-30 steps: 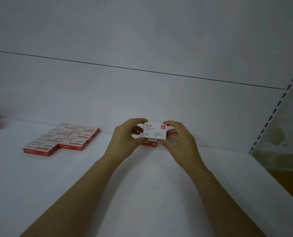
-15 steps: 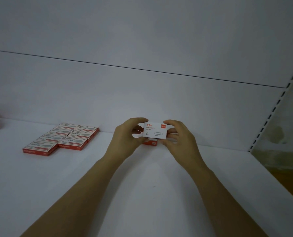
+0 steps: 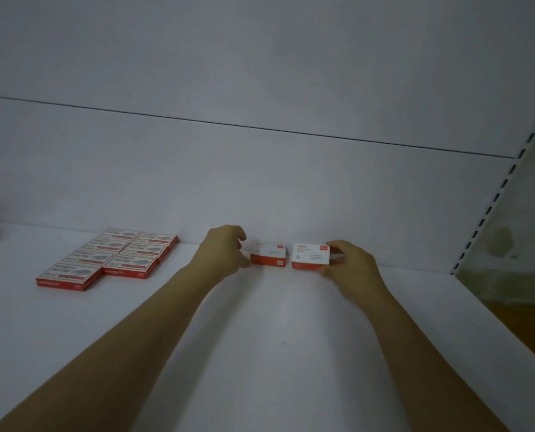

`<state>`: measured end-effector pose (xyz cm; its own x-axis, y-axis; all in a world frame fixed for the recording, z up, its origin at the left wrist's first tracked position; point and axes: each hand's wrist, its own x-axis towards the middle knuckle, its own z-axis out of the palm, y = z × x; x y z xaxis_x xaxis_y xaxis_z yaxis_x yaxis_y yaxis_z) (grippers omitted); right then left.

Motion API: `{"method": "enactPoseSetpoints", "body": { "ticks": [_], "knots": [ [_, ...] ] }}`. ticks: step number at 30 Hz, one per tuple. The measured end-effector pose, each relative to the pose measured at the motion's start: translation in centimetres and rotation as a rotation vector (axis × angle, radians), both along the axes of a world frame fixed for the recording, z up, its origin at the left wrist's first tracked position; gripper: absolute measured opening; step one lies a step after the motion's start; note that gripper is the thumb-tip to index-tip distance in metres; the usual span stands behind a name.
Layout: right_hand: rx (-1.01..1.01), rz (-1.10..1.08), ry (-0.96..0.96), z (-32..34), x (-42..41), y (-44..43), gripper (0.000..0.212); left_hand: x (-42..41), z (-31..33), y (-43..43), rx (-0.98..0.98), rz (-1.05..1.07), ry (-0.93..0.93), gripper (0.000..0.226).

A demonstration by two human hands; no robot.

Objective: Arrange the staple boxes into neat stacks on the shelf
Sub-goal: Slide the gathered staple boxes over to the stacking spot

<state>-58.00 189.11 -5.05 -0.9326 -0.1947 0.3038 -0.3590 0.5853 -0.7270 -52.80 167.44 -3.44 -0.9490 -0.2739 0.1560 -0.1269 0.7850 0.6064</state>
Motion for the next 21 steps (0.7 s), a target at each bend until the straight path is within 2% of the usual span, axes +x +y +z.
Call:
{"method": "enactPoseSetpoints", "body": {
  "ticks": [6, 10, 13, 16, 19, 21],
  "knots": [
    [0.169, -0.057, -0.079, -1.0, -1.5, -1.2, 0.024, -1.4, -1.4, 0.4, -0.041, 0.03, -0.018, 0.038],
    [0.191, -0.044, -0.008, -1.4, -1.9, -2.0, 0.02, -2.3, -1.8, 0.7, -0.038, 0.033, 0.004, 0.003],
    [0.091, -0.06, 0.008, -1.6, -1.9, -2.1, 0.03, -3.1, -2.2, 0.5, -0.038, 0.031, 0.022, 0.018],
    [0.063, -0.069, 0.018, -1.5, -1.8, -2.3, 0.038, -3.3, -2.3, 0.4, -0.081, 0.02, 0.023, 0.02],
    [0.164, -0.044, 0.022, -1.2, -2.0, -2.3, 0.036, -3.4, -2.1, 0.5, -0.117, 0.021, 0.001, 0.016],
    [0.327, -0.029, 0.014, -0.5, -2.1, -2.4, 0.037, -3.2, -1.8, 0.7, -0.165, 0.013, -0.03, 0.008]
  ]
}}
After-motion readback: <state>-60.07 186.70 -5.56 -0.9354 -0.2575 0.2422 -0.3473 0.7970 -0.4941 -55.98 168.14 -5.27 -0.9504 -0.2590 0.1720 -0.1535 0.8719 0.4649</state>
